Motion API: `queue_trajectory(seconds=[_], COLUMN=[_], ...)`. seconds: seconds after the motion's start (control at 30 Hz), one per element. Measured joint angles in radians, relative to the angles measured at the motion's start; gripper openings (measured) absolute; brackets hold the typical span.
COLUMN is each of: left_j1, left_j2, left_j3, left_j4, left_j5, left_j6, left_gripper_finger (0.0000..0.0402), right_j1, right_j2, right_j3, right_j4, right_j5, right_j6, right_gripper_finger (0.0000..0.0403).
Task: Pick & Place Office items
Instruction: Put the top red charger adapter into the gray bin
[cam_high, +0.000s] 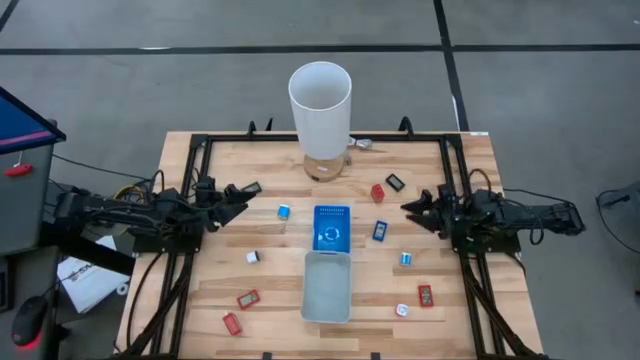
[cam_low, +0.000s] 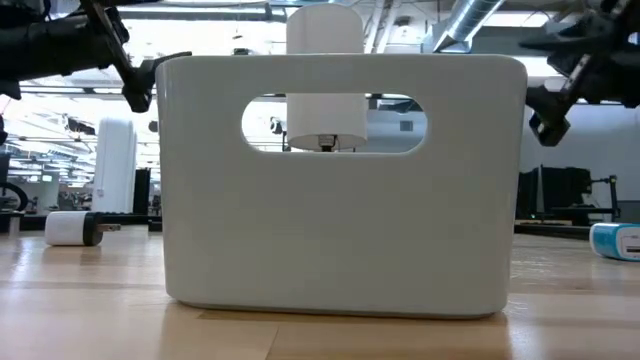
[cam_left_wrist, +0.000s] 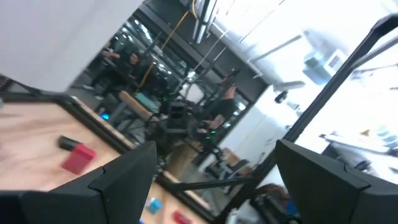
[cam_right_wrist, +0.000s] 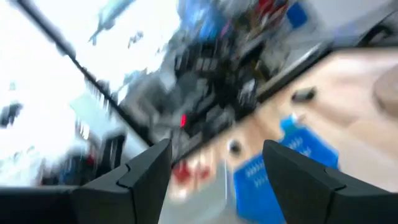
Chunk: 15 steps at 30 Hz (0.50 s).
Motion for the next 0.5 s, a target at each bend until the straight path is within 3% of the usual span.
queue_trajectory(seconds=[0.17, 0.27, 0.5], left_j1=[-0.058, -0.103, -0.135], left_j2=[0.084, 0.135, 0.221], left_j3=[0.000, 0.000, 0.018], left_j4=[0.137, 0.238, 0.324], left_j5=[0.015, 0.037, 0.002], left_j6=[-0.091, -0.099, -0.155], left_gripper_finger=[0.0324, 0.0324, 0.0324], right_j1=[0.002, 0.002, 0.032], right_j2=[0.004, 0.005, 0.005], right_j3=[0.000, 0.000, 0.000], right_j4=[0.137, 0.226, 0.396], right_j5=[0.201, 0.224, 0.212], right_j6=[0.190, 0.290, 0.297], right_gripper_finger=[0.0245, 0.0245, 0.0245])
